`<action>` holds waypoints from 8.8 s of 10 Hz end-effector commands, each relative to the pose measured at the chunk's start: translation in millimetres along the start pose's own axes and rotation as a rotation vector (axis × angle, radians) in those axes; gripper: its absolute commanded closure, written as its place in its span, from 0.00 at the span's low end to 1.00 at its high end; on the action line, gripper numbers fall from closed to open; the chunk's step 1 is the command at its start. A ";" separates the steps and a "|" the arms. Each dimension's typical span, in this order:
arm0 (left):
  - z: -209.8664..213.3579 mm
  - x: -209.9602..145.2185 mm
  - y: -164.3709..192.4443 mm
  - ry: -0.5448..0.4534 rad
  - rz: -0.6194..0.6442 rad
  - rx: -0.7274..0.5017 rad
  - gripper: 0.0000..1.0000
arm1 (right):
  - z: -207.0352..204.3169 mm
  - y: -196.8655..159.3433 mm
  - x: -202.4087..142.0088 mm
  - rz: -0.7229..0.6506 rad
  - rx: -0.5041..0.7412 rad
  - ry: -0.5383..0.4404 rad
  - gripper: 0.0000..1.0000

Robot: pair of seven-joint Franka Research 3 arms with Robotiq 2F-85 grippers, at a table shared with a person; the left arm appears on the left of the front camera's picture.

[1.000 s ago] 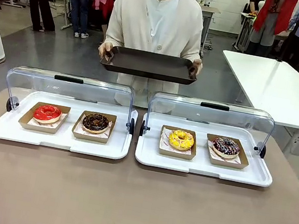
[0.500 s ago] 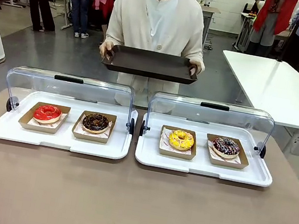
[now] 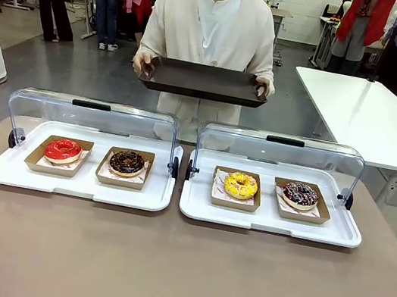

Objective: Provide the desired donut to the person.
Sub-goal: Pick up and lift the Paper togo box containing the Donut pointed at by the person.

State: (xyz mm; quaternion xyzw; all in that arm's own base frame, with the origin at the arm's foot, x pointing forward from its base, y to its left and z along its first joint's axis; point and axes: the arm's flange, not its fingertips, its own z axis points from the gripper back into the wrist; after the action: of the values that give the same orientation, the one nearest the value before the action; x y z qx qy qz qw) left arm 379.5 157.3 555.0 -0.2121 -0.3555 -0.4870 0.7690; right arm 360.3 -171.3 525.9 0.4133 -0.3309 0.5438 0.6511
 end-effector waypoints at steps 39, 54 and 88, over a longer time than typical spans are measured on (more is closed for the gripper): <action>-249.2 22.5 -60.0 0.757 -0.529 -0.153 0.00 | 0.0 0.0 0.0 0.000 0.000 0.000 0.00; -286.3 -13.6 13.8 0.770 -0.491 -0.207 0.00 | 0.0 0.0 0.0 0.000 0.000 0.000 0.00; -181.8 73.1 -77.3 0.877 -0.504 -0.300 1.00 | 0.0 0.0 0.0 0.000 0.000 0.000 0.00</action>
State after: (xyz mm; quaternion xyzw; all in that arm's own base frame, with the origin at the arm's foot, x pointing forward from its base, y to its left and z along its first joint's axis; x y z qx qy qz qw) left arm 405.8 -35.5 473.9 -0.0169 0.0237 -0.7485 0.6625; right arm 360.7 -171.7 525.9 0.4121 -0.3285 0.5434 0.6534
